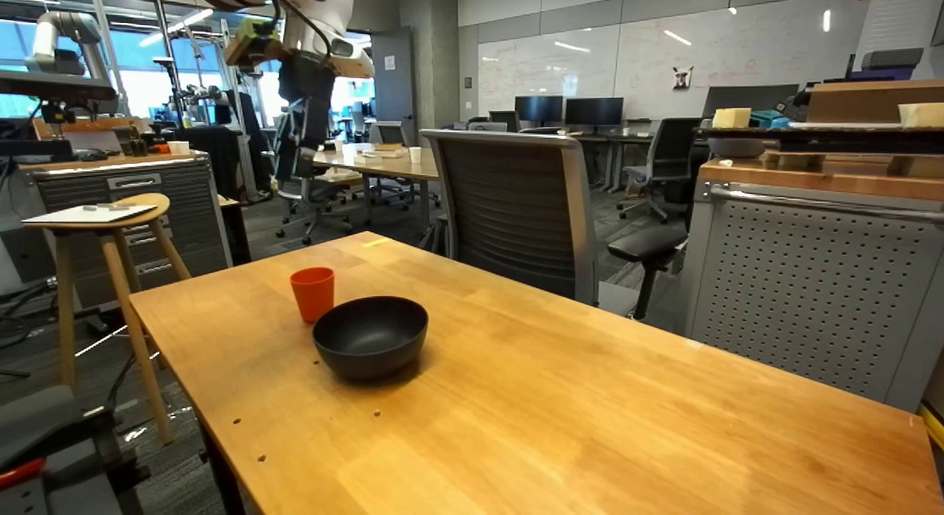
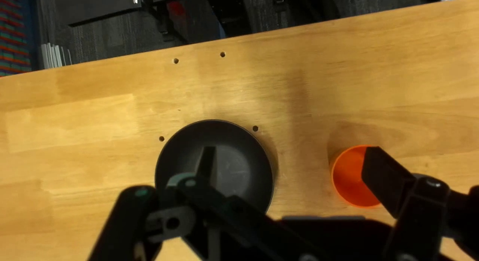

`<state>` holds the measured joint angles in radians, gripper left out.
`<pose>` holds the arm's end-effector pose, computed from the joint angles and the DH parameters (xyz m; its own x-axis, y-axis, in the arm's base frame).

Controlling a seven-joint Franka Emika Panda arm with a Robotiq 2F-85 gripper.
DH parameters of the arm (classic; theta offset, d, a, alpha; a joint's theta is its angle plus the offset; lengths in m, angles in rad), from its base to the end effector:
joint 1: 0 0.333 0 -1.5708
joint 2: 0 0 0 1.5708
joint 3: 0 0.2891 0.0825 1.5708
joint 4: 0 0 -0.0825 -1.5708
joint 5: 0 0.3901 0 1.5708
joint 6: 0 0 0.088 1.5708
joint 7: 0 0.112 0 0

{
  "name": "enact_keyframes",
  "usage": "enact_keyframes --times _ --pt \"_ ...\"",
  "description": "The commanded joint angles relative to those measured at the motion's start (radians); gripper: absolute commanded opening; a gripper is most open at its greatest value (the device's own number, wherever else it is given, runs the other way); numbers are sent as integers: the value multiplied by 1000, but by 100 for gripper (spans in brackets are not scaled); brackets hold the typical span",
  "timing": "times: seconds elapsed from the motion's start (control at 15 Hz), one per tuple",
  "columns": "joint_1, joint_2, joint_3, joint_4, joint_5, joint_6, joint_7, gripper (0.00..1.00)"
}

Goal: Pick up the orange cup from the table and put it in the black bowl.

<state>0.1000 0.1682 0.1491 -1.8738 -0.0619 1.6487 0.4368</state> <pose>0.5382 0.1282 0.3645 0.9237 -0.1896 -0.3328 -0.1317 -0.9731 0.1888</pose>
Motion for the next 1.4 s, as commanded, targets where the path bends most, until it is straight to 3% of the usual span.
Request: enact_keyframes --times 0.0,0.53,1.33 --pt "44 176 -31 149 -21 -5 74 100" --pt "100 443 -82 336 15 -40 68 100" --pt "137 563 -92 368 51 -53 76 100"
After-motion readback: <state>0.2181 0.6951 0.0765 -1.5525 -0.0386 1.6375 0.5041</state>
